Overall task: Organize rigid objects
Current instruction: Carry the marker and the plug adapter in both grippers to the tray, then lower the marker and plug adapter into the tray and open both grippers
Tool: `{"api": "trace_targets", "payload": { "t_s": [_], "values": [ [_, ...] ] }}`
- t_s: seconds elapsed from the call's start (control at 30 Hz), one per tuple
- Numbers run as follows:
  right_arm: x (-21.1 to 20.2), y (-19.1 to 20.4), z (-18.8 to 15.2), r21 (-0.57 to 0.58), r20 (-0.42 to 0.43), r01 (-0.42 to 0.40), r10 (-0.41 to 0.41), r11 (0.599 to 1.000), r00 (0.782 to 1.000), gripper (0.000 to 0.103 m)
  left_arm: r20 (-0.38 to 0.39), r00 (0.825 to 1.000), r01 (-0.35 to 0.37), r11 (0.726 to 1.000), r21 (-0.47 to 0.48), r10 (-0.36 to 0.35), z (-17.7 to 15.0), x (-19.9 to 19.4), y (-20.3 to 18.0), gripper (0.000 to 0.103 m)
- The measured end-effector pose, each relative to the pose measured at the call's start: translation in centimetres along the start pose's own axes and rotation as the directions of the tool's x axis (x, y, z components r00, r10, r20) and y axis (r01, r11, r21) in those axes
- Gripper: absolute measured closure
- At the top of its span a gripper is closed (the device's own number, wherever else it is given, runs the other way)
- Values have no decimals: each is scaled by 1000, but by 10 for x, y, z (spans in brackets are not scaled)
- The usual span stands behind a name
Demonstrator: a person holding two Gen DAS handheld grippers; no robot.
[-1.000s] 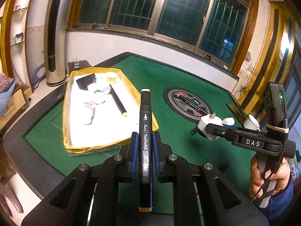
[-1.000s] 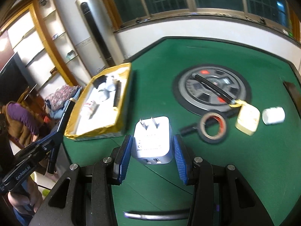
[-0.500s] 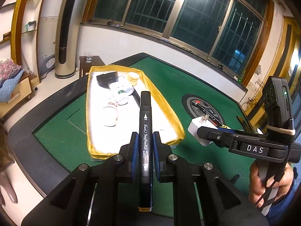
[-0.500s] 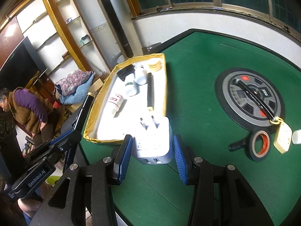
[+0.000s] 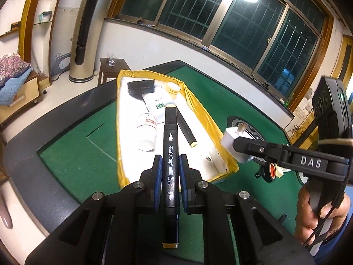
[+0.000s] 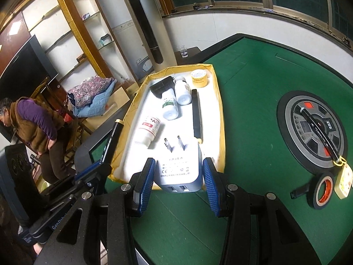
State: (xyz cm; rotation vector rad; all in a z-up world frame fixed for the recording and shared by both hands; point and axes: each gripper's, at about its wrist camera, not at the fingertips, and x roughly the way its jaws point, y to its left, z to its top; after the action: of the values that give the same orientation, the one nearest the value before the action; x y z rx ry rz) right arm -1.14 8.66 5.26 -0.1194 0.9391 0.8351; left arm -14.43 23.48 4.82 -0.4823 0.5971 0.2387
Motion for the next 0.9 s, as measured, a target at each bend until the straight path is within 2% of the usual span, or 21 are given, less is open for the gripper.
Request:
{"api": "trace_targets", "payload": {
  "t_s": [0.13,0.3,0.53,0.7,0.9],
  "values": [
    [13,4,11,0,-13,-2,2,1000,1000,63,-12,1000,9,1000,11,-9,4,13,-6,90],
    [39,7,21,26,-60,-9,11,1000,998,63,-35,999,-8,1000,-29,7,8,35,-1,90],
    [60,-1,26,51,-88,28,-24,998,996,63,-51,998,-30,996,-79,26,20,60,6,91],
    [70,-4,27,55,-117,45,-38,997,992,63,-66,997,-34,995,-94,27,17,70,10,91],
    [78,-4,22,55,-136,48,-40,997,990,63,-74,997,-31,998,-63,26,15,72,7,91]
  ]
}}
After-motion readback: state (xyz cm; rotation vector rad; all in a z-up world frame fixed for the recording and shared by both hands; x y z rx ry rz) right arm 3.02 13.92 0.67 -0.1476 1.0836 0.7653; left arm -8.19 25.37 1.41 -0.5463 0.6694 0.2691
